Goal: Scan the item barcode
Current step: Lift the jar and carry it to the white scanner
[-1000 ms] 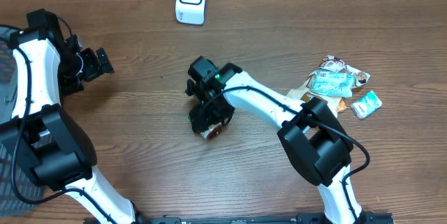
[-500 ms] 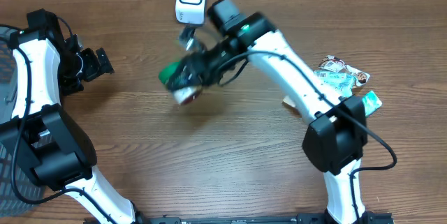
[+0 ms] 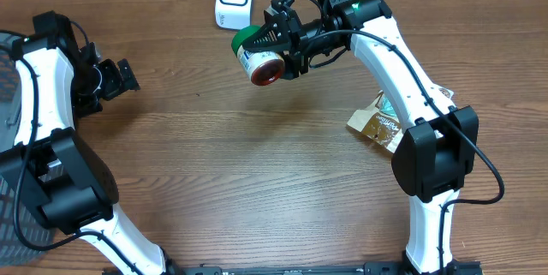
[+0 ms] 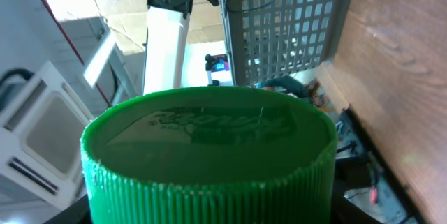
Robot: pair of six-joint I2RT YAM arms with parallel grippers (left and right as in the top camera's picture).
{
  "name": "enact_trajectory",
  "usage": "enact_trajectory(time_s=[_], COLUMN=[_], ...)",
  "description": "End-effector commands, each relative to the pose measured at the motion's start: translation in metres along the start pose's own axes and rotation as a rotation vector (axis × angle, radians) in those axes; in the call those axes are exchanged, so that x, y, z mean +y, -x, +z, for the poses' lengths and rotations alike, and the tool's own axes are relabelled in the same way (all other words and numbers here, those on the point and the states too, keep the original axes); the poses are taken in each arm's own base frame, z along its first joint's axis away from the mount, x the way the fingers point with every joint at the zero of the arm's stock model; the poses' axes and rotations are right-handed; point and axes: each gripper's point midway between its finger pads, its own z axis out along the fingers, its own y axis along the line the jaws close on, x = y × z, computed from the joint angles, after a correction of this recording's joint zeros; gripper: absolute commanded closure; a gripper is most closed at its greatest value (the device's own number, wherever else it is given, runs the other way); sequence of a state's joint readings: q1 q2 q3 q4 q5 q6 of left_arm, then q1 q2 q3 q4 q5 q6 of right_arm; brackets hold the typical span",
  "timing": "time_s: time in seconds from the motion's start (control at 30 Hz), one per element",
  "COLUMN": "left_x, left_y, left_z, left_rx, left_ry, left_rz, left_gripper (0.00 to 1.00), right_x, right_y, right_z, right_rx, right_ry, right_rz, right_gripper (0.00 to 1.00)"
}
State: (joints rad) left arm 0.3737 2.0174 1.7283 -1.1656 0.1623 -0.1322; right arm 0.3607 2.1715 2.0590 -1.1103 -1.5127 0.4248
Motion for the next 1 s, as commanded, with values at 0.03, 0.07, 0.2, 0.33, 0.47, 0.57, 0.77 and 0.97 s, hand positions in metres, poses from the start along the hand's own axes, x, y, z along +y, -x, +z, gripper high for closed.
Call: enact_trajectory(time_s=[0.03,0.07,0.2,0.33,0.47,0.57,0.77,0.97], left_x=[0.000,0.000,0.000,0.000,0.000,0.000,0.001,0.001], left_y=[-0.001,-0.001,-0.001,-0.001,-0.001,-0.001,-0.001,-0.001], left_z=[-0.004,-0.004,-0.004,-0.004,-0.004,-0.004,-0.004,-0.004], left_rx=[-0.008,-0.008,-0.008,-0.008,-0.008,-0.009,-0.009,-0.009], left_ry=[0.005,0.005,0.007,0.007,0.008,0.008,0.008,0.007], left_rz=[-0.007,-0.007,-0.007,-0.007,-0.007,-0.007,-0.008,-0.008], left_gripper=[0.00,0.00,0.01,0.00,0.00,0.00,0.00,0.00], right_x=[0.026,0.026,-0.014,-0.072,-0.085,-0.077,-0.030,0.000], right_y=[-0.006,-0.003,0.030,0.064,0.080,0.094,0.122,0.154], right_z=[-0.003,-0.003,-0.007,-0.029,-0.038,-0.049,-0.065,-0.062], right_rx=[0.022,0.017,-0.149,-0.355,-0.448,-0.532,-0.728,-0.844], right_ry=[0.050,0.043,-0.212,-0.610,-0.792,-0.926,-1.187,-1.436], right_rz=[-0.024,-0.066,-0.113,-0.148,-0.210,-0.289,-0.558,-0.873], right_gripper=[0.70,0.69,0.69,0.71,0.71,0.70,0.72,0.66])
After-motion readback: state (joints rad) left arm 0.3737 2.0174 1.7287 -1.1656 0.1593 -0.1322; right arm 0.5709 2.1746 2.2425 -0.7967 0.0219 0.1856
